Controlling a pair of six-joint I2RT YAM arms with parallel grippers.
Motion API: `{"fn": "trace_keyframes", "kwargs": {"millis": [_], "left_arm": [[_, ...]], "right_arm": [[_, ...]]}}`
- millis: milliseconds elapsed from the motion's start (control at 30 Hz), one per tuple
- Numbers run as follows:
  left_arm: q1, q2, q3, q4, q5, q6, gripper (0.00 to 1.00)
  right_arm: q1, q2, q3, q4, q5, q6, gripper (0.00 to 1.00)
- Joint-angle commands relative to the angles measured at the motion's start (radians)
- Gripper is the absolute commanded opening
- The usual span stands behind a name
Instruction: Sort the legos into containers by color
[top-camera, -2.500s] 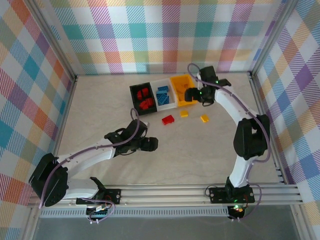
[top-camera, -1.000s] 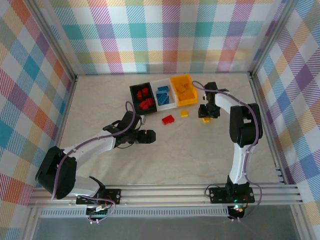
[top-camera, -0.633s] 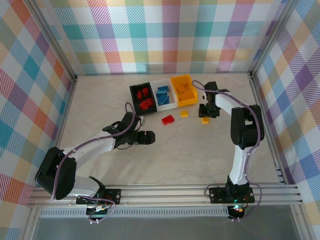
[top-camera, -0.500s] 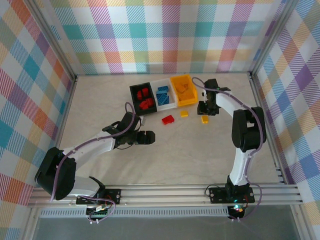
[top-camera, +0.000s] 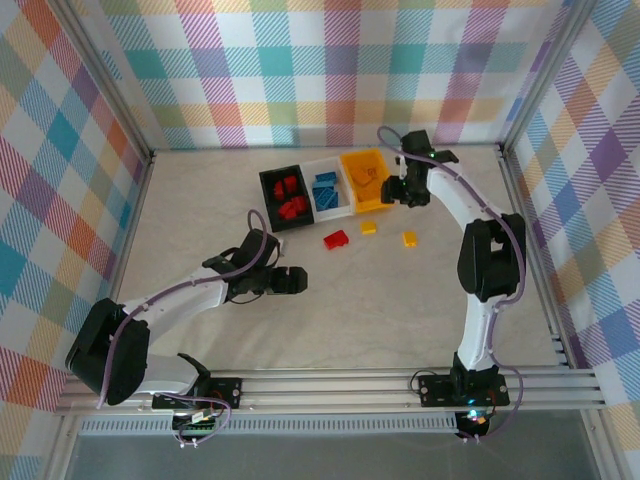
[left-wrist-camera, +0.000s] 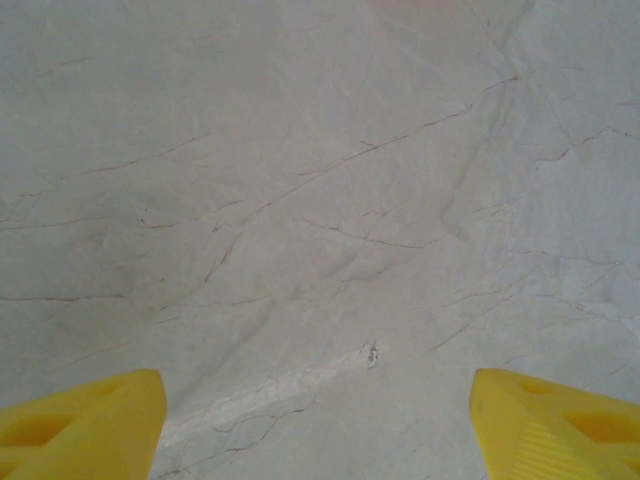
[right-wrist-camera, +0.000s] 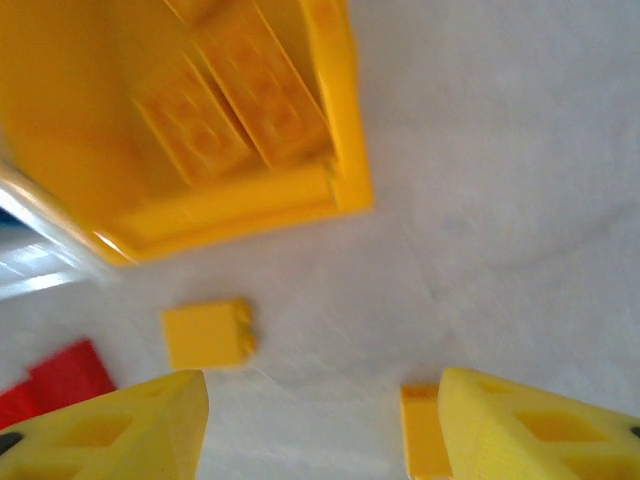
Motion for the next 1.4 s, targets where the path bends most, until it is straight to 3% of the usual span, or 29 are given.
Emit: {"fn": "trace_keyframes", "kwargs": {"millis": [0,567,700,967,1200,1367], "left_arm": [[0.008,0.003,0.007,0.007,0.012,0.004,0.8],[0.008,-0.027,-0.007,-0.016,0.002,0.003,0.8],[0.008,-0.015,0.002,-0.014,0.005,0.006,0.8],[0.008,0.012,0.0,0.003,0.008,0.003,0.8],[0.008,0.023,-0.003,0.012,0.01,-0.001,0.8],[0.008,0.026,-0.005,0.014,0.009,0.0,0.8]], "right_arm": [[-0.018,-0.017,-0.104,-0.068,0.04,-0.015,0.63],[-0.061,0.099,-0.129,-0.028,0.002,-0.031,0.6],[-0.061,0.122,-0.125,-0.024,0.0,-0.033,0.55],[-0.06,0.105,-0.155,-0.01,0.009,-0.033,0.34],[-0.047,0.046,-0.146,-0.014,-0.016,-0.019,0.33],[-0.017,0.019,-0.042,-0.021,-0.099,0.002,0.33]]}}
